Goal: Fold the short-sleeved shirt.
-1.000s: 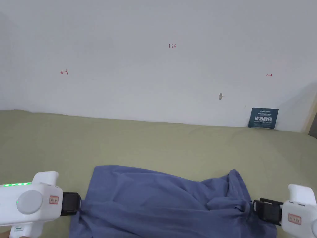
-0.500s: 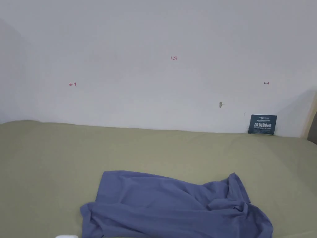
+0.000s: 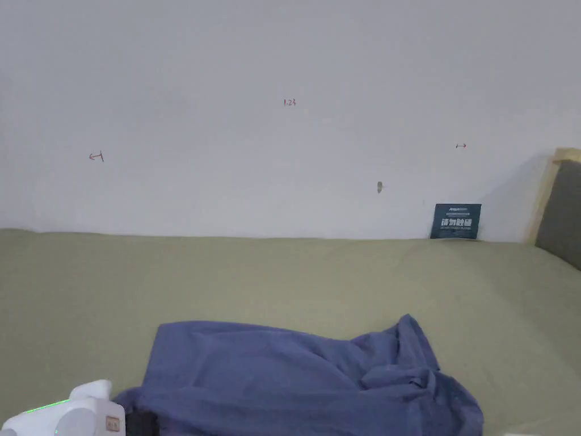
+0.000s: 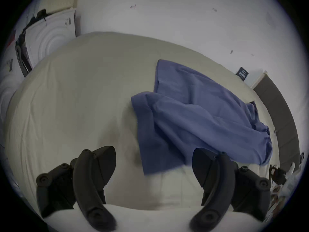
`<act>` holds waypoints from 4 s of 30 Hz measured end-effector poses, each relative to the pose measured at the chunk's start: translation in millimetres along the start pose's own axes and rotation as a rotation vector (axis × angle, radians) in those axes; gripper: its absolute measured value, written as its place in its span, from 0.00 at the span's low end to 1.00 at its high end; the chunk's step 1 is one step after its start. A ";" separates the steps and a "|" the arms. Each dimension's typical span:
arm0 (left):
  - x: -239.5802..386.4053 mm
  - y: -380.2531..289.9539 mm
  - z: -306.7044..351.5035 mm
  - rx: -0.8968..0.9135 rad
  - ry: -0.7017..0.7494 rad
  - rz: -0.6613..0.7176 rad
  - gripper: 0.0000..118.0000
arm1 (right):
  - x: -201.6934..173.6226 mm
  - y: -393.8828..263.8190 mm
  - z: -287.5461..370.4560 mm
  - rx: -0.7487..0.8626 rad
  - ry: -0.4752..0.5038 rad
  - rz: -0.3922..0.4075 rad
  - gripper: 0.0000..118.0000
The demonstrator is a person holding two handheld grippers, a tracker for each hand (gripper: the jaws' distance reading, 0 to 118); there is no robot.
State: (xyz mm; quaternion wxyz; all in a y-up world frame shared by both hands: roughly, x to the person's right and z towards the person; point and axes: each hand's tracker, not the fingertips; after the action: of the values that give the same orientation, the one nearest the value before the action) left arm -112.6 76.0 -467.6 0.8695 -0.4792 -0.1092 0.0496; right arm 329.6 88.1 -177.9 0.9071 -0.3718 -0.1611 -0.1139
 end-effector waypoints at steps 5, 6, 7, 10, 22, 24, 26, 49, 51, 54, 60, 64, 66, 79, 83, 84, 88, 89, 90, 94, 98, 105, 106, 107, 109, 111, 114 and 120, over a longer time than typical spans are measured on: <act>4.9 0.9 -18.0 -0.004 0.044 -0.081 0.82 | 9.3 7.5 -14.0 0.006 -0.013 -0.033 0.00; 9.8 -2.2 -13.9 0.024 0.053 -0.119 0.82 | 13.0 9.7 -17.6 0.011 -0.010 -0.059 0.00; 13.4 -4.7 -10.5 0.048 0.041 -0.145 0.74 | 15.2 11.6 -21.5 0.013 0.000 -0.082 0.02; 22.8 -4.7 -8.6 0.060 0.025 -0.176 0.07 | 19.4 16.9 -37.4 -0.003 0.010 -0.103 0.74; 8.1 2.0 -19.8 0.039 0.004 -0.199 0.05 | -4.3 43.1 -80.5 -0.148 -0.018 0.086 0.24; 7.0 4.7 -18.8 0.032 0.003 -0.210 0.05 | -7.5 50.2 -72.7 -0.123 0.031 0.112 0.08; 7.1 6.6 -14.0 0.030 0.005 -0.211 0.04 | -10.6 53.8 -66.6 -0.122 -0.017 0.139 0.08; -11.0 -33.6 112.3 0.083 -0.065 -0.260 0.03 | 11.9 44.9 31.0 -0.057 0.053 0.081 0.08; -19.5 -47.7 119.2 0.069 -0.071 -0.252 0.03 | 14.5 32.7 38.5 -0.077 0.064 0.077 0.08; -26.3 -67.1 127.3 0.039 -0.065 -0.263 0.03 | 17.4 14.6 45.8 -0.122 0.080 0.074 0.08; -37.6 -105.1 127.3 -0.020 -0.054 -0.284 0.03 | 24.8 -20.3 50.8 -0.191 0.095 0.032 0.08; -58.4 -114.6 101.7 -0.064 -0.062 -0.259 0.03 | 31.7 -38.9 43.4 -0.227 0.084 0.008 0.08; -62.2 -119.5 94.3 -0.071 -0.055 -0.253 0.03 | 36.8 -46.5 39.0 -0.241 0.088 -0.026 0.08; -72.1 -114.4 121.2 -0.054 -0.072 -0.174 0.77 | 53.0 -44.8 69.4 -0.174 -0.042 -0.069 0.74; -65.9 -99.4 140.3 -0.017 -0.051 -0.154 0.76 | 46.5 -23.8 88.5 -0.103 -0.068 -0.039 0.74; -63.2 -95.1 143.1 0.002 -0.048 -0.162 0.76 | 43.0 -18.4 91.0 -0.085 -0.061 -0.034 0.74; -30.6 -89.0 162.3 0.053 -0.041 -0.193 0.20 | 31.5 0.2 91.5 -0.052 -0.009 -0.036 0.34; -23.1 -85.3 163.9 0.059 -0.039 -0.194 0.06 | 27.5 4.7 88.7 -0.047 0.006 -0.033 0.05; -17.2 -81.0 162.0 0.058 -0.039 -0.201 0.06 | 25.1 9.6 81.3 -0.051 0.005 -0.031 0.00; 1.2 -57.9 148.9 0.063 -0.075 -0.211 0.00 | 11.2 23.2 56.9 -0.058 0.011 -0.007 0.00; 8.7 -5.6 105.9 0.070 -0.069 -0.218 0.00 | -2.5 49.1 30.1 -0.067 0.015 0.027 0.00; 36.9 84.9 50.1 0.029 -0.001 -0.208 0.00 | -8.7 105.3 -24.4 -0.065 0.010 0.058 0.00; 36.4 92.8 43.7 0.025 -0.002 -0.189 0.00 | -8.6 113.3 -27.5 -0.065 0.007 0.061 0.00; 35.2 101.6 36.1 0.028 -0.010 -0.162 0.03 | -7.2 119.8 -33.2 -0.060 -0.003 0.062 0.00; 35.4 113.6 19.6 0.025 0.000 -0.122 0.56 | -3.5 131.4 -43.9 -0.054 -0.010 0.072 0.00; 34.2 117.2 -4.1 -0.066 -0.009 -0.110 1.00 | 0.8 144.0 -52.8 -0.052 -0.018 0.077 0.00; 31.9 106.9 -40.0 -0.100 0.005 -0.125 0.96 | 7.3 159.6 -67.5 -0.052 -0.026 0.073 0.00; 28.4 93.6 -75.6 -0.095 0.091 -0.200 0.61 | 20.1 188.6 -114.0 -0.140 0.015 0.001 0.04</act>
State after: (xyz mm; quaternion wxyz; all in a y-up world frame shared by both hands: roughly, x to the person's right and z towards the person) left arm -65.4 69.4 -581.7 0.8505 -0.5083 -0.1193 -0.0645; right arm 433.3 136.8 -367.2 0.8802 -0.4335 -0.1458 -0.1271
